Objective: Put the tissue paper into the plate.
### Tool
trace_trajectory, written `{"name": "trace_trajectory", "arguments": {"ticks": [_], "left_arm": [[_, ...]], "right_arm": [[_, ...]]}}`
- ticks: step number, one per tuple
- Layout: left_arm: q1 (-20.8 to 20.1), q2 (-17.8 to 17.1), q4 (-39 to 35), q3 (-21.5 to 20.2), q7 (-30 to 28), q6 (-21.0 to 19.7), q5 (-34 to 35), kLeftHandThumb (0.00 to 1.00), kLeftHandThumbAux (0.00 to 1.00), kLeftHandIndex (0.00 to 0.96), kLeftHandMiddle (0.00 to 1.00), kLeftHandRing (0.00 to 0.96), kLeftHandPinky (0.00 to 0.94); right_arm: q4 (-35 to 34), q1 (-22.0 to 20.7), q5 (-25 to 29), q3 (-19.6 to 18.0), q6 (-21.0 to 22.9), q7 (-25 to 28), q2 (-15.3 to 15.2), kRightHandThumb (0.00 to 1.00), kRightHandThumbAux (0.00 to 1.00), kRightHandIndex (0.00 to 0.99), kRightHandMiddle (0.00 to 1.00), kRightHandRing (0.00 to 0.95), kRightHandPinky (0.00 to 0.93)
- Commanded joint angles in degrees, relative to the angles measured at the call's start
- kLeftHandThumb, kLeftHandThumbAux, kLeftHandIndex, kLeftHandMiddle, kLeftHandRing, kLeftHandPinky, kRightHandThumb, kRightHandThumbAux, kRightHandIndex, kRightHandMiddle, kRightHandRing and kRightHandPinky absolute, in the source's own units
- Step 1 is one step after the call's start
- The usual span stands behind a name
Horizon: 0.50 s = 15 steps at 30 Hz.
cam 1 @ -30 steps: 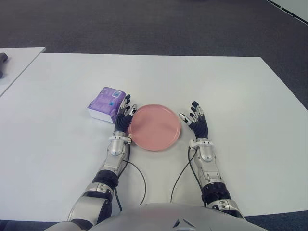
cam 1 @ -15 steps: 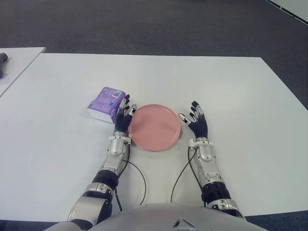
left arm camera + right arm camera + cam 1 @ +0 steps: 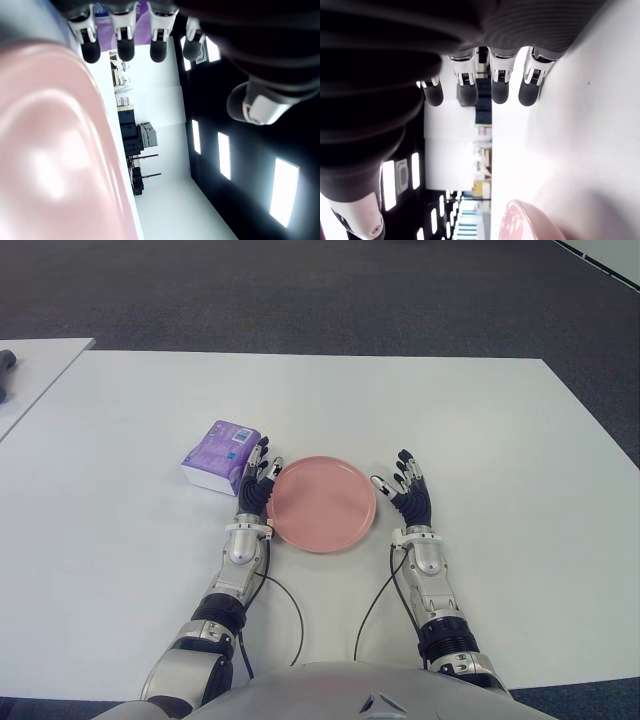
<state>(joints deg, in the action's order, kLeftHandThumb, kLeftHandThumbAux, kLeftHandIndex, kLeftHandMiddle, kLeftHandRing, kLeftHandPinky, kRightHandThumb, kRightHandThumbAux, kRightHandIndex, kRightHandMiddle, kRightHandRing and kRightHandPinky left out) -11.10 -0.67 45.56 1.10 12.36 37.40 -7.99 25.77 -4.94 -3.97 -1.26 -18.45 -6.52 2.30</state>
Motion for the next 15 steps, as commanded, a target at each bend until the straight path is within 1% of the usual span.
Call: {"name": "trace_trajectory", "arguments": {"ticks": [1, 5, 15], "left_arm": [[3.01, -0.45, 2.08, 0.50, 0.68, -1.53, -1.50, 0.000, 0.405, 0.000, 0.000, 0.000, 0.000], [2.98, -0.51, 2.11, 0.52, 0.65, -1.51, -1.48, 0.000, 0.405, 0.000, 0.000, 0.000, 0.000], [3.02, -0.44, 2.13, 0.42, 1.13, -1.32, -1.72, 0.000, 0.401, 0.000, 0.000, 0.000, 0.000]], "right_arm": [[2.93, 1.94, 0.59, 0.03, 1.94, 0.31, 0.45, 0.030, 0.707, 0.000, 0.000, 0.000, 0.000], [3.05, 1.87, 0.52, 0.13, 1.94, 0.42, 0.39, 0.024, 0.701, 0.000, 0.000, 0.000, 0.000], [2.57, 1.83, 0.12, 0.21, 3.54, 0.01, 0.39, 0.013, 0.676, 0.000, 0.000, 0.000, 0.000]]}}
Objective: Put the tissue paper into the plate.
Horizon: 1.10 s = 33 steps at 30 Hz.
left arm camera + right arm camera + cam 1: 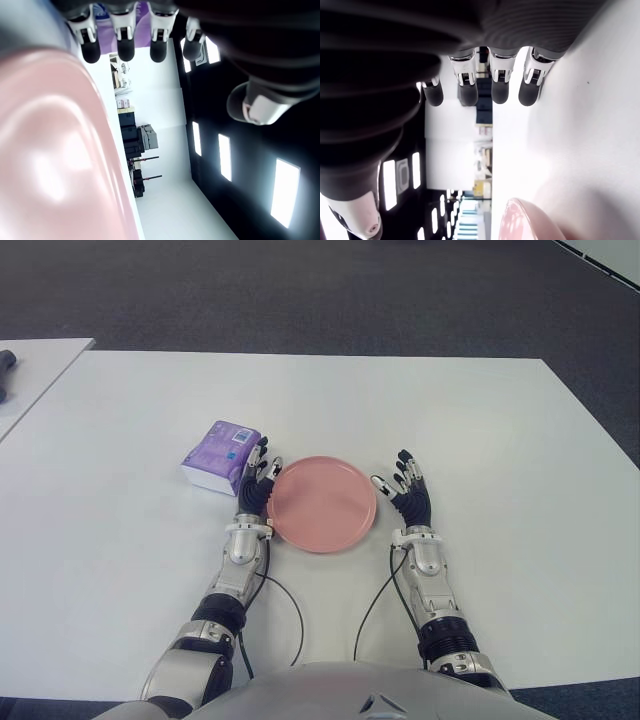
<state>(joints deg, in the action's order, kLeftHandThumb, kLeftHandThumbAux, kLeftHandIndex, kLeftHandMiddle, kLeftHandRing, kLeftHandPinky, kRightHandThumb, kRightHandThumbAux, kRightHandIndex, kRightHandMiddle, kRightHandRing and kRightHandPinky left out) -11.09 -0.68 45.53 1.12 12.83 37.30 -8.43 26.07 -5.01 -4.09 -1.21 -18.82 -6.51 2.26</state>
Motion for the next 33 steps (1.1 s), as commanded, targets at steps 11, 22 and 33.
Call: {"name": "trace_trajectory", "arguments": {"ticks": [11, 22, 33], "left_arm": [[3.13, -0.45, 1.88, 0.41, 0.31, -1.29, -1.14, 0.000, 0.396, 0.000, 0.000, 0.000, 0.000], [4.52, -1.05, -6.37, 0.78, -0.72, -3.16, -1.52, 0.000, 0.397, 0.000, 0.000, 0.000, 0.000], [6.18, -8.65, -38.27, -3.01, -0.08, -2.76, -10.21, 0.008, 0.488, 0.000, 0.000, 0.000, 0.000]], "right_arm": [[2.15, 1.86, 0.42, 0.06, 4.06, -0.17, 0.65, 0.020, 0.685, 0.000, 0.000, 0.000, 0.000], [1.74, 2.08, 0.39, 0.19, 4.12, -0.14, 0.79, 0.038, 0.698, 0.000, 0.000, 0.000, 0.000], [3.06, 1.69, 0.08, 0.68, 2.72, 0.38, 0.53, 0.051, 0.714, 0.000, 0.000, 0.000, 0.000]]}}
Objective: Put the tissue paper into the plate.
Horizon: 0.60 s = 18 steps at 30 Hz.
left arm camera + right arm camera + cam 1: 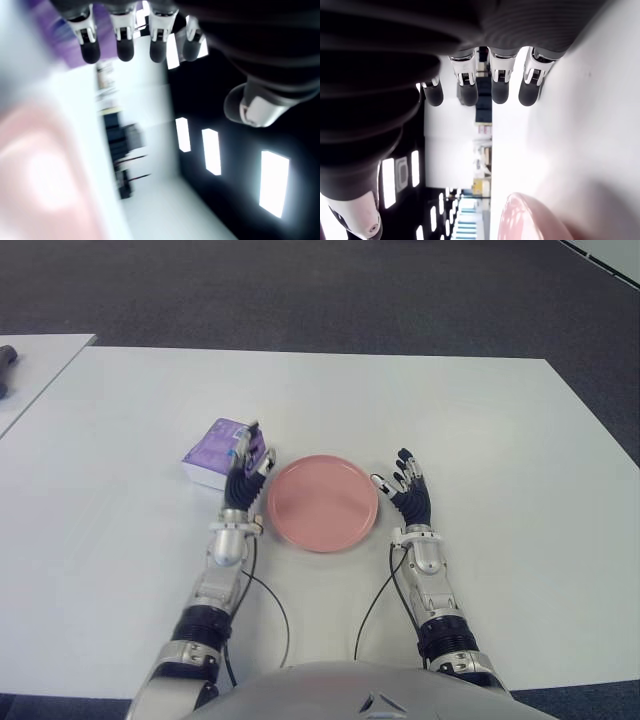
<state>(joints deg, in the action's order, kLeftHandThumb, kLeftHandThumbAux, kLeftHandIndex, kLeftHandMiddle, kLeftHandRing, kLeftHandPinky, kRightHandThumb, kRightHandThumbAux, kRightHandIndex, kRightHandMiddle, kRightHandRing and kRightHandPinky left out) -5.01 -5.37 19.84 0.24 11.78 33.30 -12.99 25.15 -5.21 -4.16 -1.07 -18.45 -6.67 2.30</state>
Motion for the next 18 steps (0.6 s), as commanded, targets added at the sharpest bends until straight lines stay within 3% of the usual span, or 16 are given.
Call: {"name": "trace_trajectory", "arguments": {"ticks": [1, 4, 8, 12, 18], "left_arm": [[0.29, -4.42, -15.21, -2.59, 0.78, 0.51, -6.32, 0.010, 0.492, 0.000, 0.000, 0.000, 0.000], [0.86, -5.40, -21.19, -3.75, -0.16, -2.17, -7.35, 0.026, 0.502, 0.000, 0.000, 0.000, 0.000], [-0.21, -7.55, -24.79, -6.81, 3.47, -4.57, -14.86, 0.070, 0.507, 0.000, 0.000, 0.000, 0.000], [-4.82, -11.20, -20.86, -8.34, 12.90, -8.06, -27.07, 0.098, 0.500, 0.000, 0.000, 0.000, 0.000], [-7.77, -13.93, -17.85, -7.78, 16.61, -15.96, -33.61, 0.096, 0.473, 0.000, 0.000, 0.000, 0.000]], "right_arm": [[4.16, 1.81, 0.16, 0.55, 2.22, 0.55, 0.52, 0.052, 0.718, 0.000, 0.000, 0.000, 0.000], [4.64, 1.59, 0.04, 0.64, 2.11, 0.55, 0.55, 0.050, 0.726, 0.000, 0.000, 0.000, 0.000], [5.22, 1.16, -0.98, 1.27, 3.27, 0.36, 0.24, 0.043, 0.708, 0.000, 0.000, 0.000, 0.000], [5.51, 1.02, -1.86, 1.88, 3.34, 0.11, 0.11, 0.023, 0.687, 0.000, 0.000, 0.000, 0.000], [5.44, 1.12, -1.88, 2.34, 3.17, 0.34, 0.11, 0.009, 0.663, 0.000, 0.000, 0.000, 0.000]]}}
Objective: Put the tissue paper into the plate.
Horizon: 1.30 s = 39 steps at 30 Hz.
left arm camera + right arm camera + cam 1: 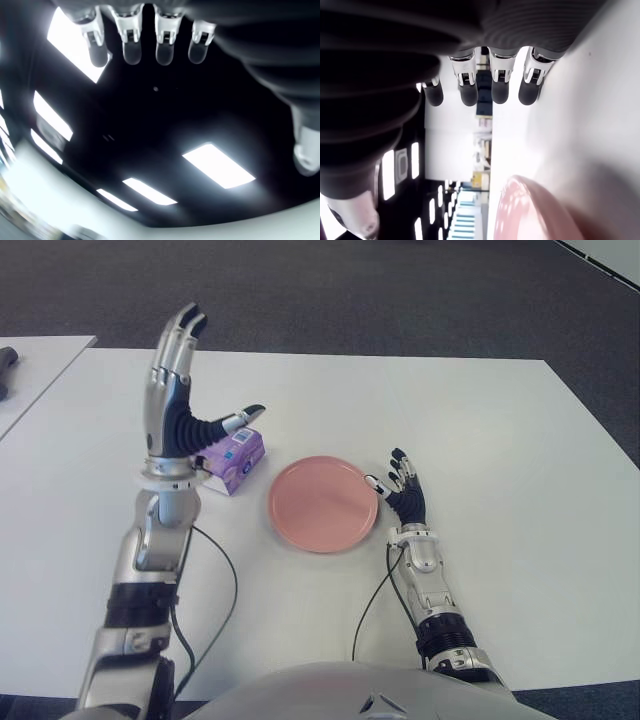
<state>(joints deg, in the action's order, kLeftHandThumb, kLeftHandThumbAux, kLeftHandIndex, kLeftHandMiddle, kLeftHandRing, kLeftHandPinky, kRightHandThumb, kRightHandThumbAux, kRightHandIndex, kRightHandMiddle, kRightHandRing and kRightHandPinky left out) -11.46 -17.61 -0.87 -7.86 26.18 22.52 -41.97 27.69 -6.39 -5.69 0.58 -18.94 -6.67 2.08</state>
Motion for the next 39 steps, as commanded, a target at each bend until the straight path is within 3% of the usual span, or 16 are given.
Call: {"name": "trace_trajectory", "arguments": {"ticks": [1, 6, 16, 26, 33, 39], "left_arm": [[-1.56, -2.12, 2.81, 0.52, 1.83, -7.09, -5.55, 0.094, 0.470, 0.000, 0.000, 0.000, 0.000], [-2.96, -4.06, 2.10, 1.62, -0.66, -16.56, -10.28, 0.051, 0.459, 0.000, 0.000, 0.000, 0.000], [-4.54, -7.70, 0.83, 4.23, -5.06, -27.24, -14.09, 0.012, 0.433, 0.000, 0.000, 0.000, 0.000], [-11.29, -10.64, 12.39, 11.50, -7.56, -35.76, -19.54, 0.010, 0.386, 0.000, 0.000, 0.000, 0.000], [-15.27, -10.33, 23.25, 20.83, -14.74, -44.08, -25.39, 0.000, 0.321, 0.000, 0.000, 0.000, 0.000], [-16.68, -10.93, 27.02, 24.76, -21.08, -45.03, -23.49, 0.000, 0.263, 0.000, 0.000, 0.000, 0.000]], "right_arm": [[2.88, 2.32, -0.40, 0.81, 3.75, 0.31, 0.30, 0.007, 0.658, 0.000, 0.000, 0.000, 0.000], [3.00, 2.26, -0.63, 1.15, 4.35, -0.09, 0.41, 0.014, 0.621, 0.000, 0.000, 0.000, 0.000], [4.13, 1.76, -3.09, 2.12, 5.86, -2.06, 0.16, 0.032, 0.545, 0.000, 0.000, 0.000, 0.000], [5.62, 0.98, -1.92, 1.89, 6.71, -0.77, -0.13, 0.049, 0.518, 0.000, 0.000, 0.000, 0.000], [7.61, 0.21, -1.77, 1.96, 5.77, -0.47, -0.36, 0.054, 0.529, 0.000, 0.000, 0.000, 0.000], [8.34, 0.03, -1.87, 2.05, 4.57, -0.80, -0.28, 0.061, 0.535, 0.000, 0.000, 0.000, 0.000]]}}
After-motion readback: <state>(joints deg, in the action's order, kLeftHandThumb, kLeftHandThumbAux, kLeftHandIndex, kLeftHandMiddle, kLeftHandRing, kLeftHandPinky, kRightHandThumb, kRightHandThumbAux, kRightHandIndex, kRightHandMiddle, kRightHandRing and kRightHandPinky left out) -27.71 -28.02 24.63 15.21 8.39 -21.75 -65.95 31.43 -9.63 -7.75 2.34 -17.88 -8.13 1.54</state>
